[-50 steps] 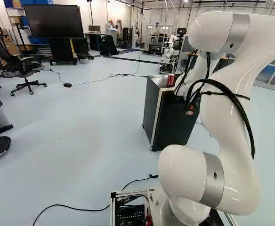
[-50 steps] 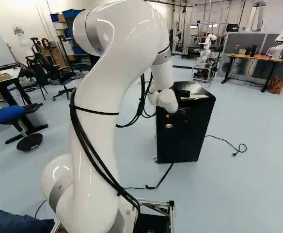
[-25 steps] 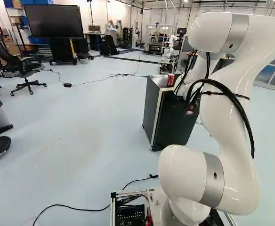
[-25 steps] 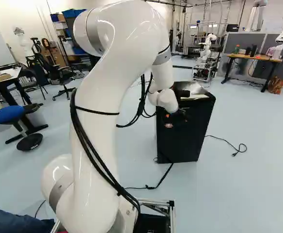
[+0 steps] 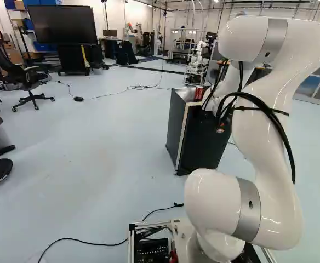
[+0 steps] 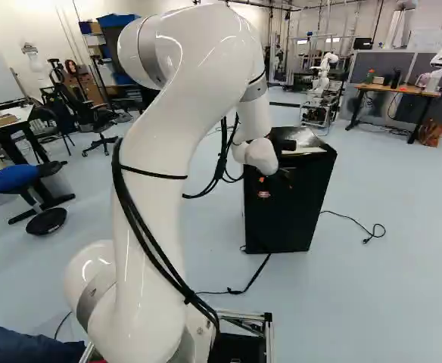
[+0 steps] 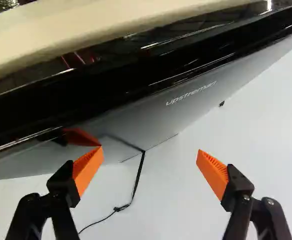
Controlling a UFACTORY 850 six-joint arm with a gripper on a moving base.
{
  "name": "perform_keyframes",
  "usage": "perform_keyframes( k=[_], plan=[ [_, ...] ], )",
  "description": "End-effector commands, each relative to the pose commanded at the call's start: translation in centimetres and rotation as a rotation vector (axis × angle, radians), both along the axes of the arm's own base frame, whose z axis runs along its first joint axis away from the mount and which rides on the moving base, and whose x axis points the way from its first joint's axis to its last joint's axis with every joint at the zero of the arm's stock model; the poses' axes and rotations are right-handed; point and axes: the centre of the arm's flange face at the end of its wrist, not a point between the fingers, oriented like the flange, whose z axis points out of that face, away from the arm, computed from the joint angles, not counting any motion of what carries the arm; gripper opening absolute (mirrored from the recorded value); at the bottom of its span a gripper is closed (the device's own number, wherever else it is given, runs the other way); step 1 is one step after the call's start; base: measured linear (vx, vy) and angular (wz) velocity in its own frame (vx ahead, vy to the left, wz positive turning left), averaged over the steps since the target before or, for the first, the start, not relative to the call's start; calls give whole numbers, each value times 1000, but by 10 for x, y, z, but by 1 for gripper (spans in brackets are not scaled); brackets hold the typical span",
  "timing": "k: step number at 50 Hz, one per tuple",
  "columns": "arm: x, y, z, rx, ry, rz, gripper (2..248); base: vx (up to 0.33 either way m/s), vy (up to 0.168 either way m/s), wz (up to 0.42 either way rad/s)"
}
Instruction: Grab a drink from the fridge
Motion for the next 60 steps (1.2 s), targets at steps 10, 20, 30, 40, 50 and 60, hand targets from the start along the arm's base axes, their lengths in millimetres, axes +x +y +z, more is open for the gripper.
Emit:
perform_keyframes(
  k=[10, 20, 30, 40, 50, 60],
  plan=[
    [1, 0, 0, 0, -1, 1, 247, 0, 0, 0],
    [1, 0, 0, 0, -1, 1, 247, 0, 0, 0],
    [-7, 1, 1, 2, 4, -5, 247, 0, 0, 0],
    [-22, 3, 4, -2, -11, -12, 247, 0, 0, 0],
    [-36, 6, 10, -19, -58, -17, 247, 0, 0, 0],
    [-50, 12, 16, -38, -111, -18, 247, 0, 0, 0]
  ],
)
